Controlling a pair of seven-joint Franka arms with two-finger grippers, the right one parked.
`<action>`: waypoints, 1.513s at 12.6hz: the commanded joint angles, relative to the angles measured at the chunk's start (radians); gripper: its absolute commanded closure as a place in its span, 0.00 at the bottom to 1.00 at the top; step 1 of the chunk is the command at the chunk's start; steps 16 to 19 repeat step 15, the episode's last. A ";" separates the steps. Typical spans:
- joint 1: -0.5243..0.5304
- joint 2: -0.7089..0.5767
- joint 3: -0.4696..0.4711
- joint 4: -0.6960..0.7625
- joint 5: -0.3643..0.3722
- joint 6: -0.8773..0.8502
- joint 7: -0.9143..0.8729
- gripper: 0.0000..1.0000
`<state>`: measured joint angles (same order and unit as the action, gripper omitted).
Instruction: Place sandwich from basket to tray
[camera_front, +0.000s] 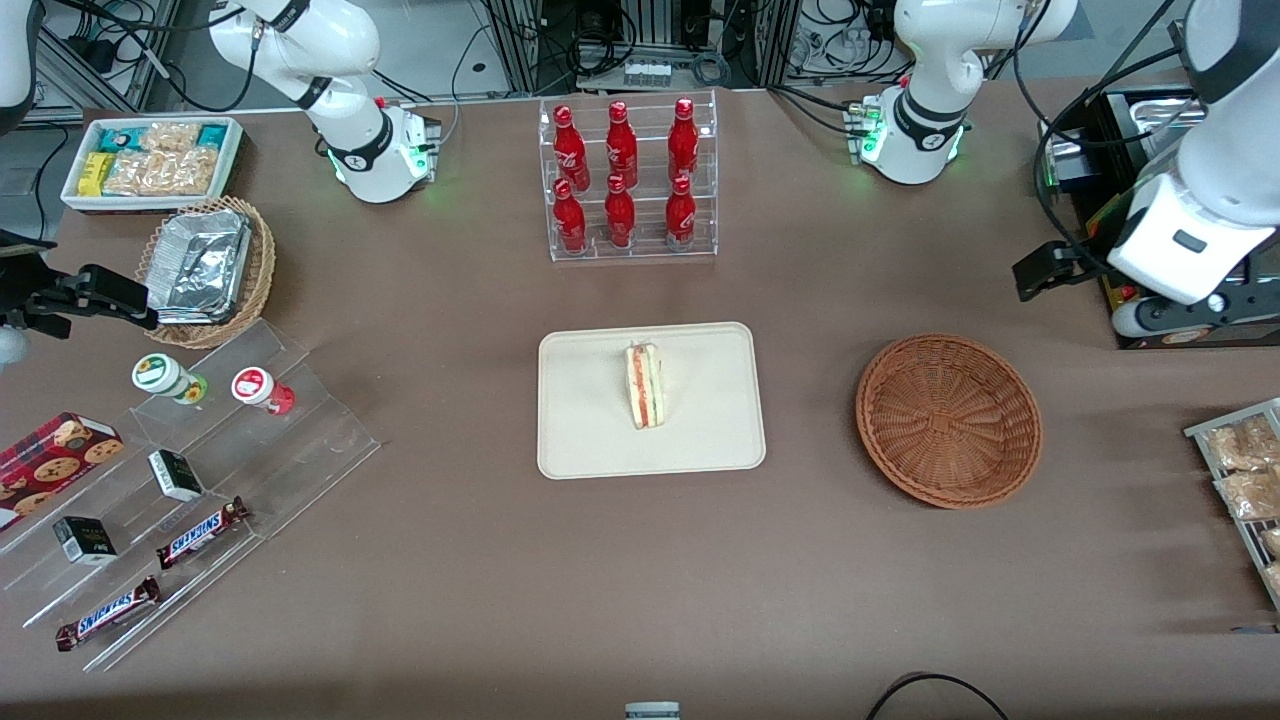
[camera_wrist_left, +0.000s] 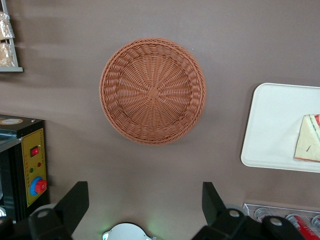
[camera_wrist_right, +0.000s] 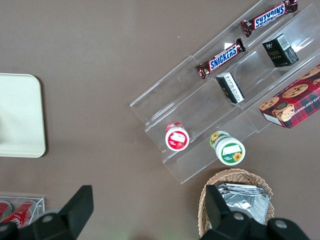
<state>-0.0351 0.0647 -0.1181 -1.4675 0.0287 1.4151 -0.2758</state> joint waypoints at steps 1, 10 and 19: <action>-0.020 -0.055 0.025 -0.033 -0.013 -0.028 0.042 0.01; 0.003 -0.115 0.018 -0.112 -0.030 0.007 0.072 0.00; 0.003 -0.080 0.017 -0.088 -0.024 0.030 0.073 0.00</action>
